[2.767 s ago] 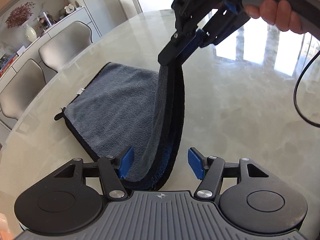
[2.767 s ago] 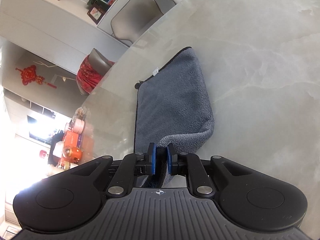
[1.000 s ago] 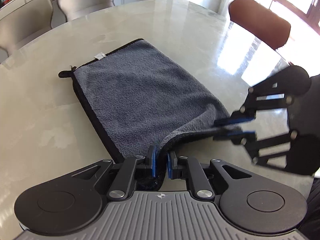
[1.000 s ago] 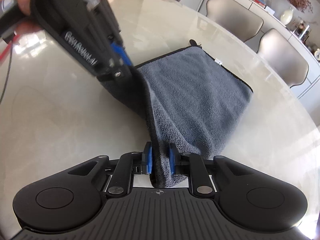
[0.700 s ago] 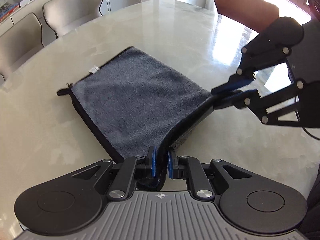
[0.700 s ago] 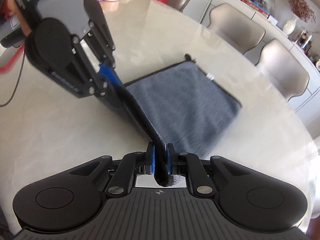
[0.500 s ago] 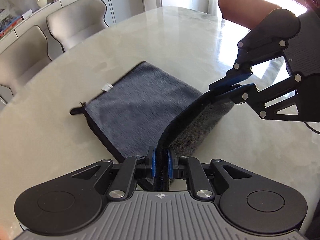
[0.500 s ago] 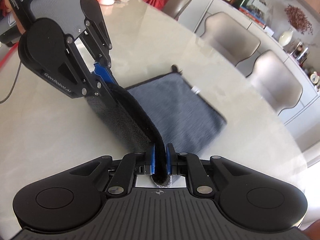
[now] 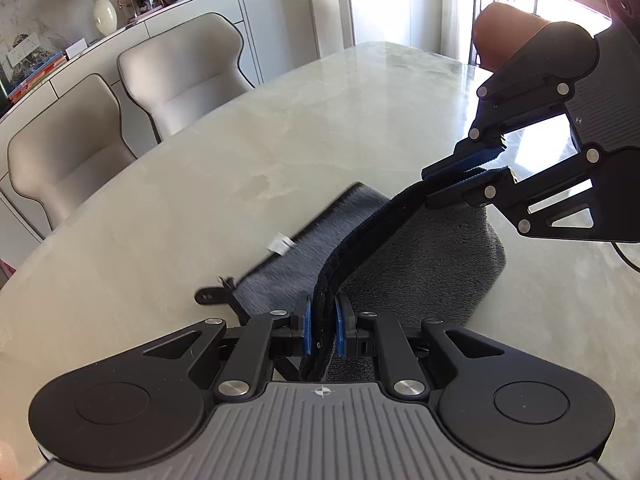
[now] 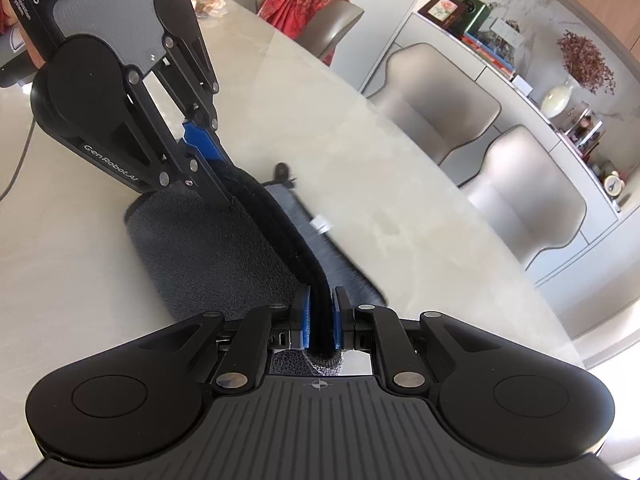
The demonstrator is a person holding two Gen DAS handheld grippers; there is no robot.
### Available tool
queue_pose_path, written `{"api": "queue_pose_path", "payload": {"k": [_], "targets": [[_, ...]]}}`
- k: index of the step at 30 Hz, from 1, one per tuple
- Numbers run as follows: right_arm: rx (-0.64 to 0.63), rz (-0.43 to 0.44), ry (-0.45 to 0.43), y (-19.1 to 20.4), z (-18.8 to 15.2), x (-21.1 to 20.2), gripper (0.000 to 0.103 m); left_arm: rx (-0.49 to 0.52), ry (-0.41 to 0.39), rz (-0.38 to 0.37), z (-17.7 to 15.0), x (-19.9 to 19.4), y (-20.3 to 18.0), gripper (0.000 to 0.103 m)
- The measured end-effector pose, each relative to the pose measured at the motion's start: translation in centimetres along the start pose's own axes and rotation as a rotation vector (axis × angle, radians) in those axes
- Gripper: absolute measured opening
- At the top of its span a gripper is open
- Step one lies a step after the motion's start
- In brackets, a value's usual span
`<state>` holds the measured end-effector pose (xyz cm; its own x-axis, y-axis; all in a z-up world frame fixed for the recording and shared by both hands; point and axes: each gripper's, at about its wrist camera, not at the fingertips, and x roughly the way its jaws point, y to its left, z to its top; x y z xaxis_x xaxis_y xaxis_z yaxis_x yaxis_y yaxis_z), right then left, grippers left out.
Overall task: Fold towel
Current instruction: 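Fold the lifted end over with the right gripper while the left gripper holds the towel, then open both grippers and release the twice-folded towel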
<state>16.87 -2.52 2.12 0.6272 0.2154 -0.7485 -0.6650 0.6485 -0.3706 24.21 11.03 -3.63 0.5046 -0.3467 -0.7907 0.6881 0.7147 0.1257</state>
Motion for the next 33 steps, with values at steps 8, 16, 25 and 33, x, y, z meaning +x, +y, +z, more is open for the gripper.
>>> {"api": "queue_pose_path", "payload": {"k": [8, 16, 25, 33], "targets": [[0.024, 0.033, 0.036, -3.2, 0.8, 4.7, 0.011, -0.057, 0.055, -0.021, 1.6, 4.7, 3.2, 0.012], [0.073, 0.09, 0.096, -4.6, -0.2, 9.2, 0.012, -0.076, 0.104, -0.025, 1.7, 8.1, 4.3, 0.019], [0.109, 0.059, 0.075, -5.7, -0.5, 10.4, 0.027, -0.16, 0.08, 0.017, 0.3, 7.5, 6.0, 0.03], [0.329, 0.092, 0.035, -8.0, -2.3, 8.1, 0.034, -0.154, 0.05, -0.009, -1.3, 5.2, 5.5, 0.034]]}}
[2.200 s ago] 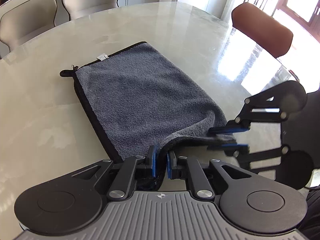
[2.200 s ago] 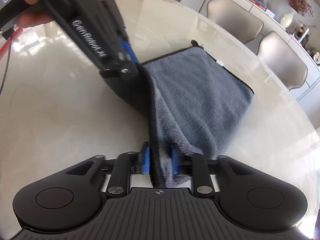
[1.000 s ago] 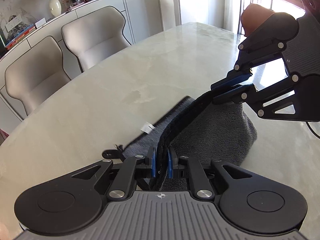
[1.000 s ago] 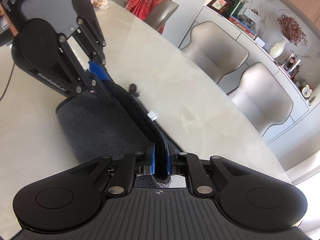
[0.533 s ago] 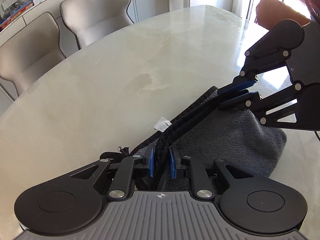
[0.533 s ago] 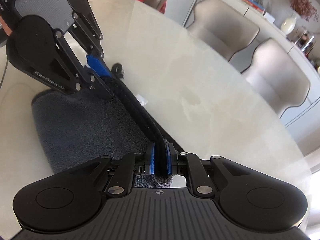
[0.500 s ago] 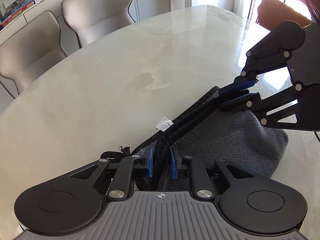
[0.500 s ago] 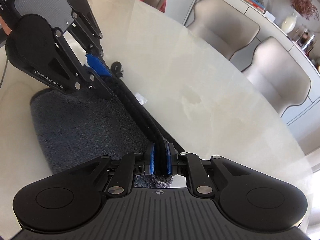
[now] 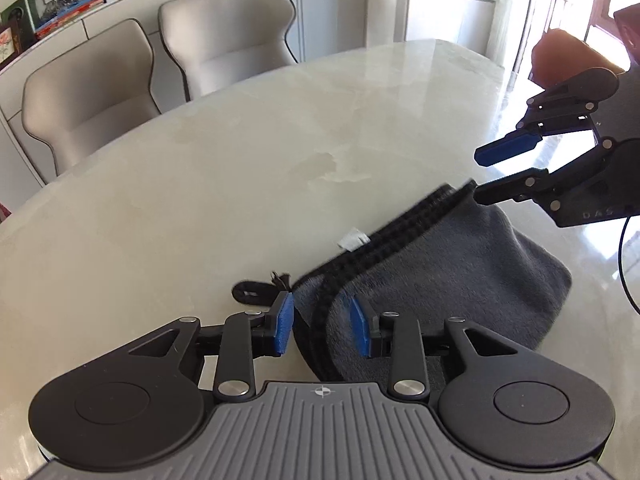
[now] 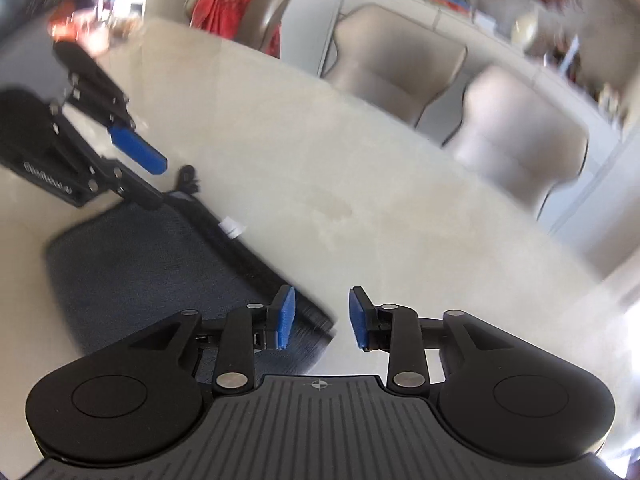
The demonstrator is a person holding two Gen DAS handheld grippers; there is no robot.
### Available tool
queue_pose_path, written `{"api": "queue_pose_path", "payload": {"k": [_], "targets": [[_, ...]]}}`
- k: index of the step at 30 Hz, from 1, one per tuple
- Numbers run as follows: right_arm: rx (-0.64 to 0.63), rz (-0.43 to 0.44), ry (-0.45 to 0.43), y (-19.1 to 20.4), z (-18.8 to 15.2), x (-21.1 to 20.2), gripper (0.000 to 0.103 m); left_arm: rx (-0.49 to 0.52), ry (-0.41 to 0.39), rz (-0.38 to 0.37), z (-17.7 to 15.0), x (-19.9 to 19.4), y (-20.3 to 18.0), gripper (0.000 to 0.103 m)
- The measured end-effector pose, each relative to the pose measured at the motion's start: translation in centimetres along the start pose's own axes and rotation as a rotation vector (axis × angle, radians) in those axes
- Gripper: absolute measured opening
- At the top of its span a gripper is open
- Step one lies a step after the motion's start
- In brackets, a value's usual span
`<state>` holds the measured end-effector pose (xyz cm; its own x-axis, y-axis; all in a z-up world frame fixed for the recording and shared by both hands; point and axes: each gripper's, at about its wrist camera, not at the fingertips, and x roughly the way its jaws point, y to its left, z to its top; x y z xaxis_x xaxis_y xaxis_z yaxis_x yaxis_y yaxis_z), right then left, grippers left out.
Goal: Fold towel
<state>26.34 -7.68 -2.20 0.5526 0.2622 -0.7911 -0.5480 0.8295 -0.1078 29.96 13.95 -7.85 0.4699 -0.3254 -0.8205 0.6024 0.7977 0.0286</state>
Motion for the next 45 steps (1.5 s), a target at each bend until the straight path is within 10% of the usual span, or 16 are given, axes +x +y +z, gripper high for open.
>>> {"api": "queue_pose_path", "payload": {"k": [11, 17, 27, 45], "targets": [[0.175, 0.022, 0.032, -0.8, -2.2, 1.3, 0.035, -0.033, 0.04, 0.013, -0.1, 1.2, 0.0, 0.032], [0.183, 0.035, 0.012, -0.5, -2.5, 1.4, 0.029, -0.037, 0.023, 0.011, 0.3, 1.1, 0.3, 0.01], [0.153, 0.03, -0.033, -0.5, -1.7, 1.1, 0.013, -0.06, -0.005, 0.026, 0.5, 0.4, 0.5, 0.009], [0.188, -0.004, -0.017, -1.5, -0.9, 2.8, 0.015, -0.068, 0.004, 0.076, 0.9, 2.2, 0.7, 0.014]]}}
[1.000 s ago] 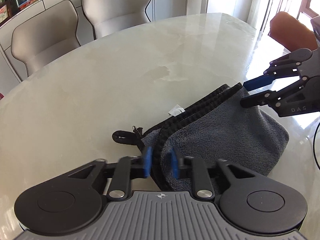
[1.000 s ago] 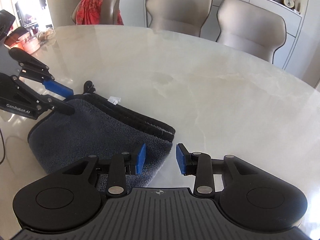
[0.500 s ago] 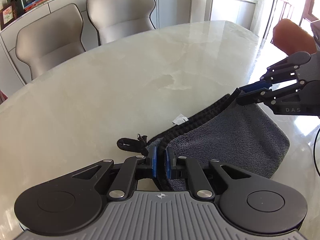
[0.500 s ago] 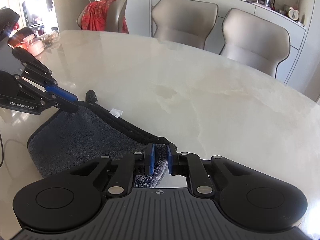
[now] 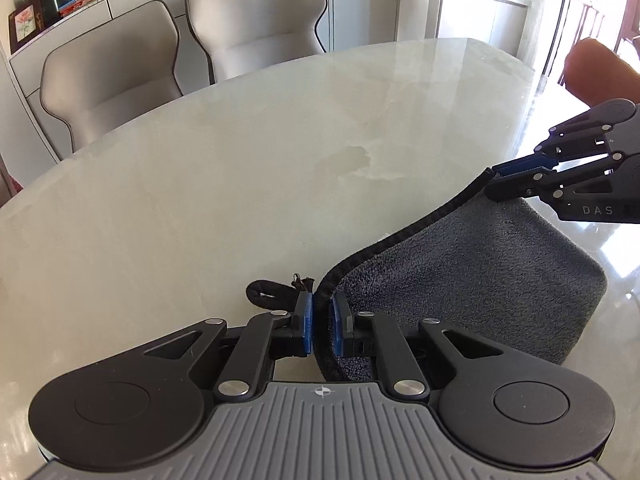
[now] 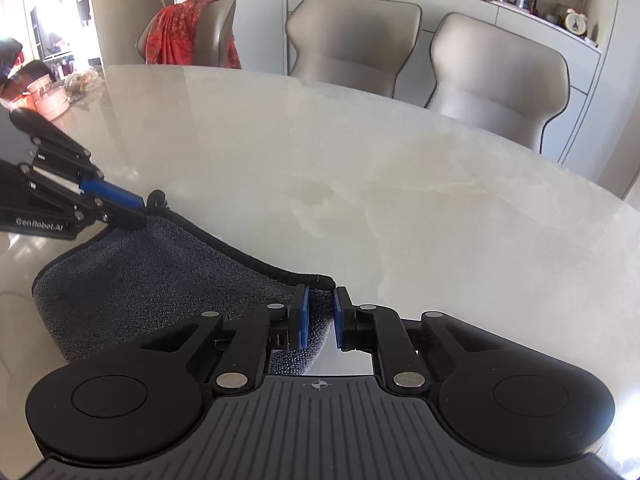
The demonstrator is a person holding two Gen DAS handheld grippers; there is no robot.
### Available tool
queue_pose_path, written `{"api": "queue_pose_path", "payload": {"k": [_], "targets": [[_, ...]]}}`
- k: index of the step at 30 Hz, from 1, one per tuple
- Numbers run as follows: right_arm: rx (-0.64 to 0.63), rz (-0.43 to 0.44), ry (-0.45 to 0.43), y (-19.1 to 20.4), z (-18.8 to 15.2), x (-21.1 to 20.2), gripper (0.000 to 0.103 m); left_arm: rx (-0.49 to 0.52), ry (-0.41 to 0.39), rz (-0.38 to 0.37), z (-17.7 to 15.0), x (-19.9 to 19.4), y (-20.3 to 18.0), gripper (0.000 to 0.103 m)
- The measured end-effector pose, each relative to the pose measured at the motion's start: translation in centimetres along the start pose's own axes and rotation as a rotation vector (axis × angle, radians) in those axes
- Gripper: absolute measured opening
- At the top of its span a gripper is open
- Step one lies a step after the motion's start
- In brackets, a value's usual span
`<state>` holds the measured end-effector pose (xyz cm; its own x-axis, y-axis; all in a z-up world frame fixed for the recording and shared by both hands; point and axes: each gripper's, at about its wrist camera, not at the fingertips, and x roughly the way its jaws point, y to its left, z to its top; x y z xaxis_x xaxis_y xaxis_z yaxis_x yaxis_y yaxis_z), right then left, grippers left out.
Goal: Fold towel
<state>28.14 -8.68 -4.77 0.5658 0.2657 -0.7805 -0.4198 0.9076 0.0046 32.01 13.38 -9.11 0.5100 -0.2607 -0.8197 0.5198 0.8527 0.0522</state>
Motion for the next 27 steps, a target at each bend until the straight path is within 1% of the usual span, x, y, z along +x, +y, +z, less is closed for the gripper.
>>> {"api": "queue_pose_path", "payload": {"k": [2, 3, 5, 7, 8, 9, 10, 11, 12, 14, 16, 18, 20, 21, 23, 27], "targets": [[-0.008, -0.006, 0.02, 0.1, -0.3, 0.5, 0.017, 0.001, -0.006, 0.011, -0.2, 0.0, -0.1, 0.015], [-0.008, -0.008, 0.014, 0.1, -0.5, 0.4, 0.018, -0.005, -0.009, 0.014, -0.3, -0.1, -0.1, 0.019], [-0.002, -0.012, 0.011, 0.1, -0.8, 0.2, 0.02, -0.014, -0.015, 0.03, -0.4, -0.5, -0.2, 0.025], [0.0, -0.03, 0.0, 0.2, -0.8, -0.4, 0.021, -0.024, -0.036, 0.039, -0.5, -1.6, -0.2, 0.025], [-0.002, -0.041, -0.01, 0.3, -0.7, -1.0, 0.022, -0.027, -0.051, 0.043, -0.6, -2.2, -0.3, 0.028], [0.001, -0.05, -0.027, 0.4, -0.6, -1.6, 0.023, -0.032, -0.074, 0.05, -0.7, -3.2, -0.5, 0.034], [0.008, -0.056, -0.053, 0.5, -0.5, -2.6, 0.025, -0.037, -0.088, 0.054, -0.7, -3.8, -0.7, 0.037], [0.015, -0.06, -0.074, 0.7, -0.5, -3.5, 0.028, -0.049, -0.111, 0.06, -0.9, -4.9, -1.2, 0.042], [0.023, -0.053, -0.088, 1.0, -0.6, -4.2, 0.029, -0.057, -0.13, 0.065, -1.2, -5.8, -1.7, 0.044], [0.034, -0.022, -0.117, 2.0, -0.9, -6.1, 0.029, -0.075, -0.164, 0.057, -2.0, -7.2, -2.8, 0.044], [0.033, 0.007, -0.121, 3.6, -1.6, -7.4, 0.029, -0.103, -0.181, 0.037, -2.5, -8.0, -3.7, 0.044], [0.044, 0.043, -0.1, 5.1, -2.4, -7.9, 0.029, -0.119, -0.162, -0.01, -3.6, -8.2, -5.2, 0.044], [0.057, 0.062, -0.084, 6.2, -3.2, -7.9, 0.029, -0.111, -0.126, -0.033, -4.6, -7.7, -6.4, 0.044], [0.067, 0.069, -0.07, 6.6, -3.6, -7.6, 0.029, -0.105, -0.102, -0.034, -5.0, -7.3, -7.0, 0.044], [0.094, 0.076, -0.039, 7.2, -4.6, -7.1, 0.029, -0.108, -0.085, -0.035, -5.7, -6.9, -7.4, 0.044], [0.104, 0.076, 0.001, 7.2, -5.7, -6.3, 0.029, -0.13, -0.048, -0.043, -6.4, -5.6, -7.0, 0.044]]}}
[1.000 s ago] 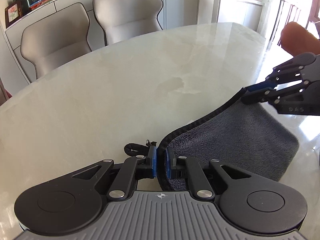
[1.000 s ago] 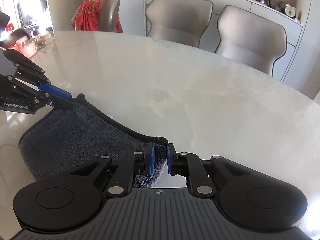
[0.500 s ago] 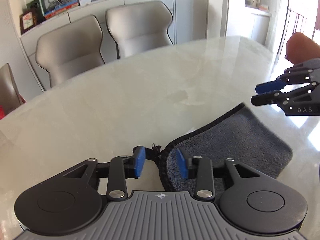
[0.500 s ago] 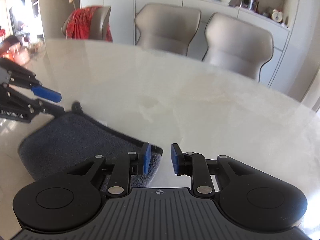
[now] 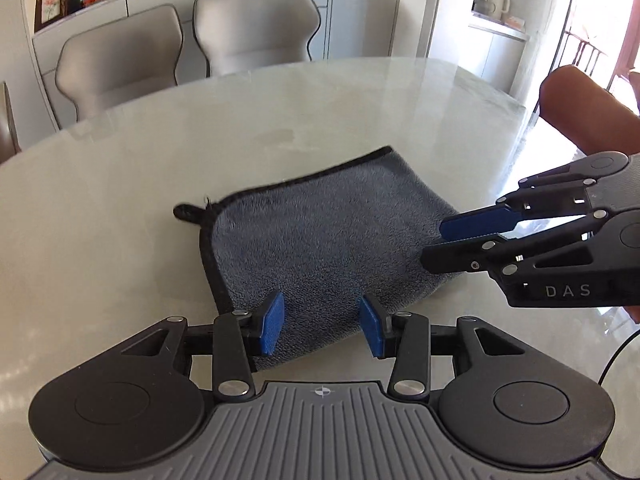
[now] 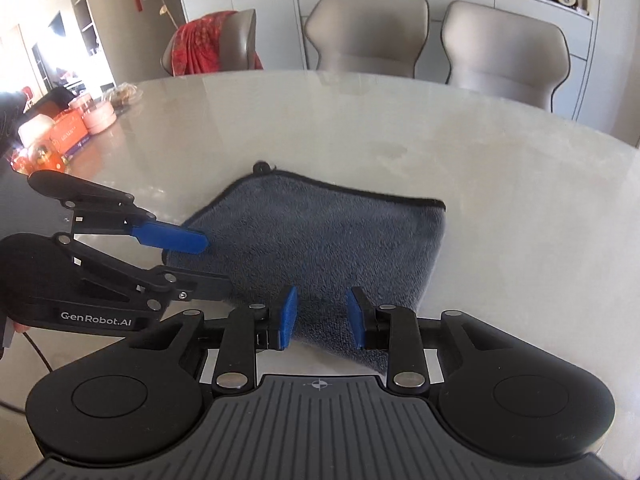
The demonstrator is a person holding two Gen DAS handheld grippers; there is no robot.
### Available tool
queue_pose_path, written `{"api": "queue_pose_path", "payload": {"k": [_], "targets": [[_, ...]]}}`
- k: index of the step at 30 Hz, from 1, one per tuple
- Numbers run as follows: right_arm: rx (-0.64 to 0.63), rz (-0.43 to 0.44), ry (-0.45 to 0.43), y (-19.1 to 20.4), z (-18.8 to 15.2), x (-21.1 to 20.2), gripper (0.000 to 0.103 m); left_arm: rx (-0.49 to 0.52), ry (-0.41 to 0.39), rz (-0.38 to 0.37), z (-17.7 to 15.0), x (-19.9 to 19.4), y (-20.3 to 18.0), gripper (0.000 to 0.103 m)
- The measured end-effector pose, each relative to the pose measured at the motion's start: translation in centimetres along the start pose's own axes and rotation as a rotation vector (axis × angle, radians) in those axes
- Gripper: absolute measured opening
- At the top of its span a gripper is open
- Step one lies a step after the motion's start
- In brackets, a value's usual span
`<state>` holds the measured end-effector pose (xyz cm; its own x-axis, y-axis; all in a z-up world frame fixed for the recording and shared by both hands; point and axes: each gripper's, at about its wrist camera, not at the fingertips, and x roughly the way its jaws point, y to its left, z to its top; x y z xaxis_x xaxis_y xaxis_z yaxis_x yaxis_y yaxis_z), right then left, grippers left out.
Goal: Fold towel
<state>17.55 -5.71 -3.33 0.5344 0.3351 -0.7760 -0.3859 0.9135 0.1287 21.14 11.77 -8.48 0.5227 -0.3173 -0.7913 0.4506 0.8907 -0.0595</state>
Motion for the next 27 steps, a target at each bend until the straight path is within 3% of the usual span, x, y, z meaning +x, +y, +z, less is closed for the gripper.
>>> {"api": "queue_pose_path", "payload": {"k": [10, 15, 19, 22, 27], "targets": [[0.048, 0.024, 0.017, -2.6, -1.1, 1.0, 0.028, 0.035, 0.013, -0.007, -0.1, 0.3, 0.3, 0.045], [0.021, -0.003, -0.028, -2.6, 0.4, 0.1, 0.043, 0.031, -0.09, -0.024, 1.8, -1.2, 0.6, 0.047], [-0.003, -0.009, -0.053, -2.7, 2.2, 1.2, 0.044, 0.05, -0.084, 0.006, 3.4, 1.1, 0.8, 0.047], [-0.017, -0.017, -0.054, -2.8, 3.1, 2.3, 0.044, 0.01, -0.06, 0.032, 3.6, 2.8, 1.5, 0.047], [-0.013, -0.018, -0.018, -3.2, 3.4, 3.8, 0.044, -0.013, -0.05, 0.028, 3.3, 3.9, 2.2, 0.05]]}}
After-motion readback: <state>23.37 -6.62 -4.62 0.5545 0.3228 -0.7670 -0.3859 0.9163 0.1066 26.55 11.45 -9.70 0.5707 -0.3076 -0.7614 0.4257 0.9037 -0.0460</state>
